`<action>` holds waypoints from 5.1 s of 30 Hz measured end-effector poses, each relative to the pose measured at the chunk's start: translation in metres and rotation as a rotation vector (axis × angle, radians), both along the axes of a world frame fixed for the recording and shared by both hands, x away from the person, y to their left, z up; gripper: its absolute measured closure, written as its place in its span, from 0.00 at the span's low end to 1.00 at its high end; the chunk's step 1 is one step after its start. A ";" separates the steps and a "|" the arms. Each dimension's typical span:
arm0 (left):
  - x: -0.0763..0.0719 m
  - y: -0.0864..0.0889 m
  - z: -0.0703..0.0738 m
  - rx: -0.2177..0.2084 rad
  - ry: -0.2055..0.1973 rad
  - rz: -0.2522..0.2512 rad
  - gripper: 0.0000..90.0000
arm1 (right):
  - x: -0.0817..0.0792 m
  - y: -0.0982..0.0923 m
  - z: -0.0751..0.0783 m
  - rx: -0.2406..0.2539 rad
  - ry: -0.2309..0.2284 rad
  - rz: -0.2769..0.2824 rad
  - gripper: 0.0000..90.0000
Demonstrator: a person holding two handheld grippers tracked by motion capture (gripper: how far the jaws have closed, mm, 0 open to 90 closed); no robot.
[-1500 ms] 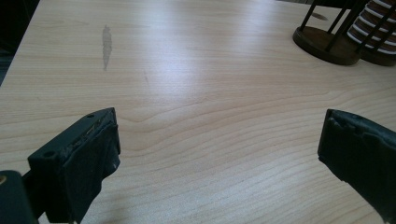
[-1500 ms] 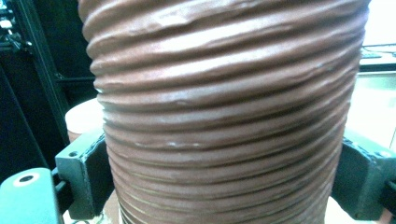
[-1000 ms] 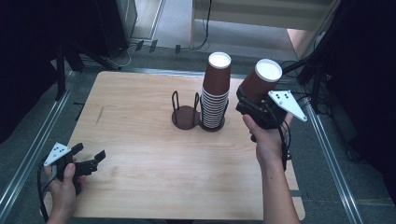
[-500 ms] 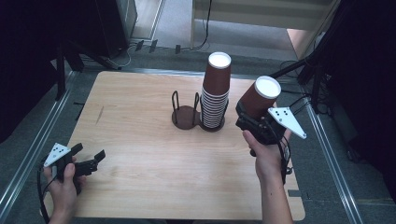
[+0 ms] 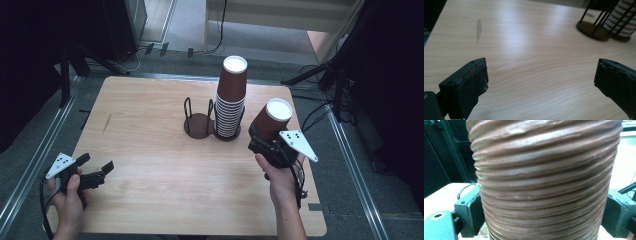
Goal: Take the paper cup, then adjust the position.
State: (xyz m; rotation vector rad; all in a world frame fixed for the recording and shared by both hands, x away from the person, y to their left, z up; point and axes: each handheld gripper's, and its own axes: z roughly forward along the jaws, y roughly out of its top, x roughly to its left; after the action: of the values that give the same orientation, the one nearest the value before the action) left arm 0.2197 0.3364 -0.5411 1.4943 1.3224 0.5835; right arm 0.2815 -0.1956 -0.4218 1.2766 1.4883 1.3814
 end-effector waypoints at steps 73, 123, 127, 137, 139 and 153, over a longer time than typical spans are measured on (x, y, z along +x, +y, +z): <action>0.039 -0.179 0.074 0.133 -0.038 -0.553 0.00 | -0.025 0.108 -0.098 -0.489 -0.045 0.160 0.12; 0.026 -0.204 0.072 0.306 -0.050 -0.742 0.08 | -0.051 0.143 -0.120 -0.585 -0.175 0.457 0.11; 0.025 -0.206 0.071 0.317 -0.044 -0.742 0.09 | -0.052 0.144 -0.121 -0.592 -0.173 0.480 0.11; 0.025 -0.207 0.072 0.308 -0.011 -0.741 0.20 | -0.056 0.147 -0.122 -0.608 -0.189 0.523 0.11; 0.025 -0.206 0.072 0.303 -0.002 -0.743 0.20 | -0.056 0.147 -0.122 -0.610 -0.189 0.529 0.10; 0.029 -0.202 0.069 0.255 0.008 -0.768 0.23 | -0.058 0.150 -0.122 -0.585 -0.157 0.534 0.07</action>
State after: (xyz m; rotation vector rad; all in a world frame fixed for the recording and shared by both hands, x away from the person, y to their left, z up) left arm 0.2485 0.1347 -0.4717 2.0479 0.5971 0.2410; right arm 0.2231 -0.0460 -0.5436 0.4122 2.0061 1.1784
